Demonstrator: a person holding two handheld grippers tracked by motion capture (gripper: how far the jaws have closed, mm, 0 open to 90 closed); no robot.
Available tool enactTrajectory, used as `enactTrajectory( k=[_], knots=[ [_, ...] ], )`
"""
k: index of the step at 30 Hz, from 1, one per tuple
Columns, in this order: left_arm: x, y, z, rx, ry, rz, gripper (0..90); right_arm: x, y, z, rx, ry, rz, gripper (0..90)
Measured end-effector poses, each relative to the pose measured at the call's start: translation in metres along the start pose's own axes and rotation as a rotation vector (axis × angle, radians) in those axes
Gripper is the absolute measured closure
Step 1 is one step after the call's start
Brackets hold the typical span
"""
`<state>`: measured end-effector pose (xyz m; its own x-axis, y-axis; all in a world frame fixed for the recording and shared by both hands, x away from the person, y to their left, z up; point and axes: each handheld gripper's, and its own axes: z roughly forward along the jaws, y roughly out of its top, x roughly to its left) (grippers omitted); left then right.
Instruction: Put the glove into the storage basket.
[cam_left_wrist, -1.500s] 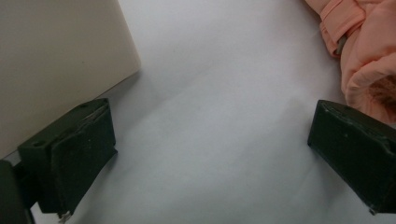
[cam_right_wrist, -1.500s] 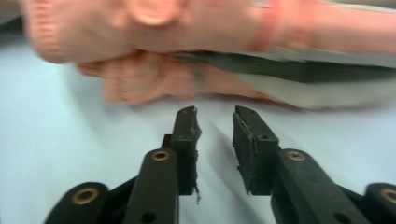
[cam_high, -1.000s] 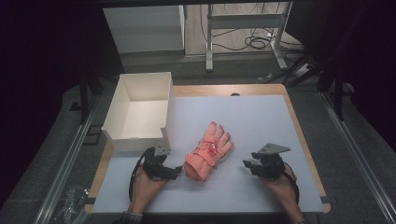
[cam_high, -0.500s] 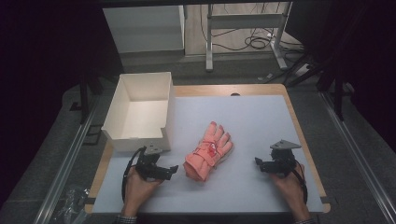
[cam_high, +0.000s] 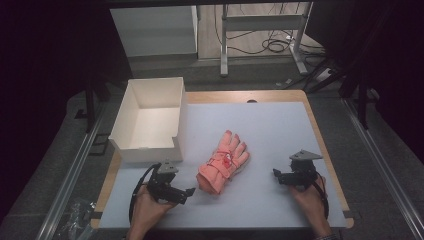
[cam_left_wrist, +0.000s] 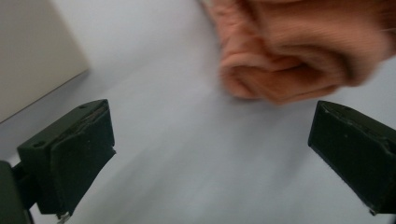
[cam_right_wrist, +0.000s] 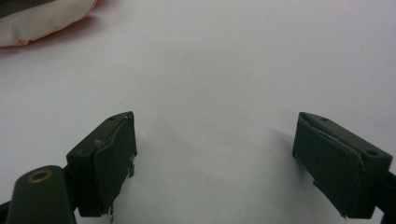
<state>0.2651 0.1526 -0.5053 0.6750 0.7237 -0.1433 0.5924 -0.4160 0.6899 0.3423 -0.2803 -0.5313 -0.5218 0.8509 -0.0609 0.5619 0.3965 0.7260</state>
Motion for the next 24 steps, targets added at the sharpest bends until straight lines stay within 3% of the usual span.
enactTrajectory(
  k=[7,14,19,24],
  knots=[
    [-0.019,0.019,-0.003,-0.002,-0.045,0.020,0.0,0.000,0.000,0.000,0.000,0.000,0.000,14.0],
    [-0.030,0.048,-0.002,0.003,-0.029,0.052,0.0,0.000,0.000,0.000,0.000,0.001,0.001,14.0],
    [-0.035,0.071,0.015,0.019,-0.012,0.053,0.0,0.000,0.000,0.000,0.000,0.003,0.003,13.9],
    [-0.041,0.079,0.034,0.050,0.005,0.064,0.0,-0.001,0.000,0.000,0.000,0.004,0.004,13.9]
  ],
)
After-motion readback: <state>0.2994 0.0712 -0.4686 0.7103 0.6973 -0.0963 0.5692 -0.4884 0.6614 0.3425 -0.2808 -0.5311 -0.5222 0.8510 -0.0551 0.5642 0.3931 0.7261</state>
